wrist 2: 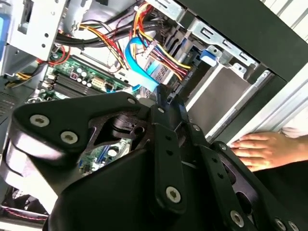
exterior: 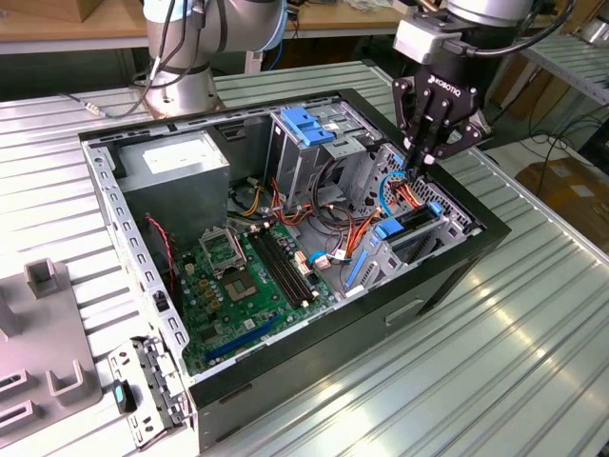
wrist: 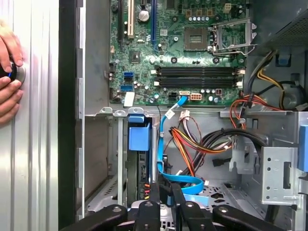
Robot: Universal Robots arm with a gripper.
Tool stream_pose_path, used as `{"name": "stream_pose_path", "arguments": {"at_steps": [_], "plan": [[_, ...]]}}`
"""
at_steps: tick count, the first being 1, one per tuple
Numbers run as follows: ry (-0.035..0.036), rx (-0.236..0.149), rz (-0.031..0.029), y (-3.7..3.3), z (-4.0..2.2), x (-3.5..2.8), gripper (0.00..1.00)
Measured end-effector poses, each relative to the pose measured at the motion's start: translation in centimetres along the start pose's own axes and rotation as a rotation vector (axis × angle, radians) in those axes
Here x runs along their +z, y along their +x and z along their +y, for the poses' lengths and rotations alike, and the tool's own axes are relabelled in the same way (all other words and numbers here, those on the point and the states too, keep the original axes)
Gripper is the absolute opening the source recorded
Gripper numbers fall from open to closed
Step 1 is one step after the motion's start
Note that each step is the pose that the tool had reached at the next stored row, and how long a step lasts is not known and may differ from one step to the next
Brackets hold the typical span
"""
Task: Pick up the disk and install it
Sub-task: 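Insert the second disk wire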
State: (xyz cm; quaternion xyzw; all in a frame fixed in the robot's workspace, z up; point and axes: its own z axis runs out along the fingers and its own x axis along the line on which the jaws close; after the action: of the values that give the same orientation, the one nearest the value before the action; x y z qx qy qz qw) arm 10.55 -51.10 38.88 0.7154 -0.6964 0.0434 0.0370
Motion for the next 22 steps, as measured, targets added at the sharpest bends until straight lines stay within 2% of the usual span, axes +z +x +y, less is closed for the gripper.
{"name": "stream_pose_path", "arguments": {"at_steps": [3,8,12,13,14,20,22], "plan": [[-0.0002,0.000,0.0060,-0.33,-0.09,0.17,0.24],[-0.0008,0.000,0.0080,-0.57,-0.17,1.04,0.24],[-0.0010,0.000,0.0145,-0.63,-0.17,1.47,0.24],[-0.0010,0.000,0.0147,-0.63,-0.17,1.51,0.24],[-0.0010,0.000,0.0155,-0.63,-0.17,1.58,0.16],[-0.0002,0.000,0.0166,-0.55,-0.17,1.68,0.16],[0.0004,0.000,0.0166,-0.19,-0.16,1.75,0.16]]}}
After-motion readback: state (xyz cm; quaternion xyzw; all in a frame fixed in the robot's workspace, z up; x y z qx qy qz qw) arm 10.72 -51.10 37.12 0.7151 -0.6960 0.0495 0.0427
